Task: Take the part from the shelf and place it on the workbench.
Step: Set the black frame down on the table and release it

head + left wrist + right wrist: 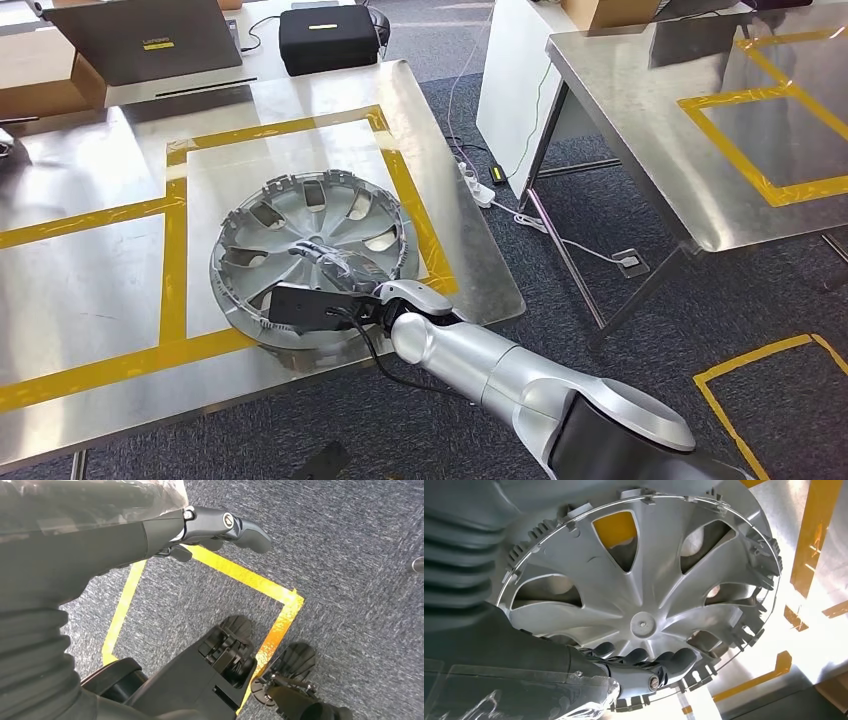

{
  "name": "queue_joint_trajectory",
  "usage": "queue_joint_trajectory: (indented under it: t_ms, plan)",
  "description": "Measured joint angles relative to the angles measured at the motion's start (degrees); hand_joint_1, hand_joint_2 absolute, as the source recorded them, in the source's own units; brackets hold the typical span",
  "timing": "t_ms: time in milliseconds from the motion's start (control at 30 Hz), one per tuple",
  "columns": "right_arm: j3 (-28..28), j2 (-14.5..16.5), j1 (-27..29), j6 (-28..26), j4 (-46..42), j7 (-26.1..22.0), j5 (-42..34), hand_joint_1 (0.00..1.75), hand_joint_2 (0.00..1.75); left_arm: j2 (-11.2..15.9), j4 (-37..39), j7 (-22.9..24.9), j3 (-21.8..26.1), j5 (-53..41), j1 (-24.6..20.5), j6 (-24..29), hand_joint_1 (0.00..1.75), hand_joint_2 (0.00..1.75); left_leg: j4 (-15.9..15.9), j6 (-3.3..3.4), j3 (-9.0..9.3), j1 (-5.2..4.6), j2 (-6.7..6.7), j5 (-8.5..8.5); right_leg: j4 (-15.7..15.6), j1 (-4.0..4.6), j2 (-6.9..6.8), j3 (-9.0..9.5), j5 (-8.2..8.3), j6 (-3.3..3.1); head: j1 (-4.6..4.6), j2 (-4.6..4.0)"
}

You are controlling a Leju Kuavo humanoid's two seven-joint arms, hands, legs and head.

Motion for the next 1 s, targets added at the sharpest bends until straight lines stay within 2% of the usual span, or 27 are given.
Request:
queue_joint_trajectory:
  t_ms: [567, 1000]
  plan:
    - [-0.7, -1.4, 0.6, -3.4, -1.0, 1.7, -1.1, 0.0, 0.0, 0.0, 0.3, -0.1, 0.4, 1.1, 0.7, 0.2, 0.0, 0.0, 0.0, -0.01, 0.05, 0.0, 0.0, 0.0, 0.0, 0.0, 0.01, 0.03, -0.02, -0.02, -0.01, 0.0]
    - [-4.3, -6.8, -0.4, -9.2, -14.6, 5.6, 0.5, 0.0, 0.0, 0.2, 0.6, -0.7, 0.6, 2.1, 1.2, 0.5, 0.0, 0.0, 0.0, -0.05, 0.14, 0.0, 0.02, -0.03, 0.0, 0.01, 0.03, 0.09, -0.02, -0.03, 0.0, 0.0]
